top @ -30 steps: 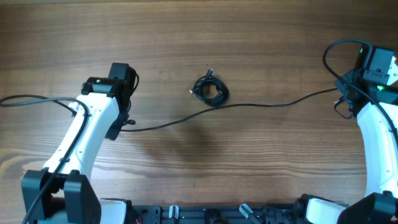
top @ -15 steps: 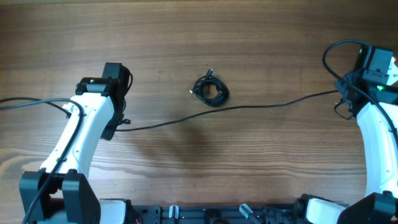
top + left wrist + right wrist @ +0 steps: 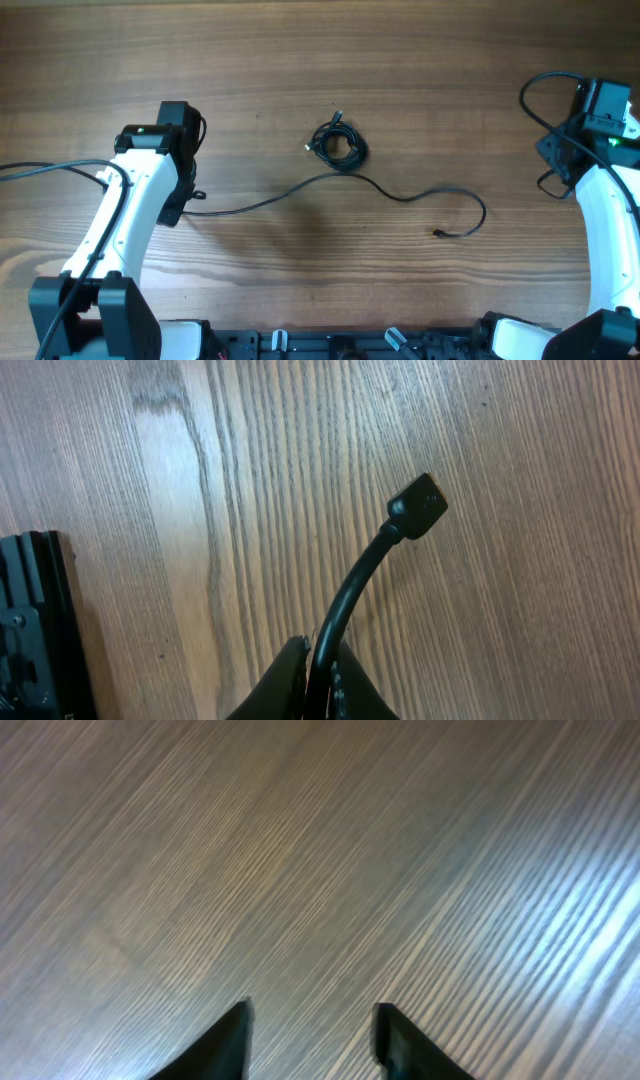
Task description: Untangle cables
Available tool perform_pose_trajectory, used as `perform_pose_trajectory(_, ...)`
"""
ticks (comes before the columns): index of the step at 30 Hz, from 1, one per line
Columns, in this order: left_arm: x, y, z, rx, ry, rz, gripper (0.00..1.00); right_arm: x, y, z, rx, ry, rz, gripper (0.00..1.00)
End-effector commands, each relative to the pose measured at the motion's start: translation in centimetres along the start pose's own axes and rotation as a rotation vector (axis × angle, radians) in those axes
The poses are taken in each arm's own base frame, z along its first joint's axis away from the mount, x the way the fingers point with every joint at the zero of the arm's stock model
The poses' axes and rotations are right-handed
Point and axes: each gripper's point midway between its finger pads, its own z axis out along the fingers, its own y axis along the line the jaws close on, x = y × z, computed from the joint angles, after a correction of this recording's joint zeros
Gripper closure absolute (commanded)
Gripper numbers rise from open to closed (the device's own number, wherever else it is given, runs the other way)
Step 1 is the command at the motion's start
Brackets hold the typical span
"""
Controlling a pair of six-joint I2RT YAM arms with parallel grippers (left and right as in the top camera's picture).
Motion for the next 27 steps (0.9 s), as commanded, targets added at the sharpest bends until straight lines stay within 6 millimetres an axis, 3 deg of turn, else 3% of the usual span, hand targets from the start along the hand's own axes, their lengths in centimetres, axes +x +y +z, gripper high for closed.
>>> perform_pose_trajectory(1,-0.3,0.4,0.3,-0.023,-0.018,0.007,0.9,1.7,3.2,-0.7,-0.187,0.121,-0.012,0.48)
perform_pose_trajectory(3,-0.3,0.4,0.3,-0.022,-0.018,0.007,0.89,4.3,6.9,-2.4,-0.427,0.26,-0.106,0.45)
perform_pose_trajectory(4,-0.3,0.4,0.3,-0.022,-0.018,0.006,0.89,6.1,9.1,-4.1,-0.584,0.338,-0.175,0.41)
perform_pose_trajectory(6,-0.3,0.4,0.3,-0.022,-0.018,0.006,0.89,9.0,11.5,-7.0,-0.773,0.44,-0.29,0.39)
perform_pose_trajectory(10,-0.3,0.4,0.3,-0.022,-0.018,0.006,0.9,13.8,13.3,-9.7,-0.816,0.551,-0.409,0.32)
perform_pose_trajectory(13,-0.3,0.4,0.3,-0.022,-0.018,0.006,0.9,17.0,14.9,-11.6,-0.79,0.632,-0.371,0.3)
perform_pose_trajectory(16,-0.3,0.4,0.3,-0.022,-0.018,0.006,0.91,20.2,17.5,-12.6,-0.724,0.641,-0.296,0.16)
perform_pose_trajectory(18,-0.3,0.4,0.3,-0.022,-0.018,0.006,0.91,23.0,19.0,-13.1,-0.694,0.675,-0.273,0.13)
perform_pose_trajectory(23,-0.3,0.4,0.3,-0.022,-0.018,0.006,0.91,27.4,20.0,-11.7,-0.55,0.794,-0.14,0.09)
perform_pose_trajectory(27,-0.4,0.3,0.3,-0.018,-0.019,0.004,0.91,29.4,20.5,-10.5,-0.471,0.855,-0.065,0.07)
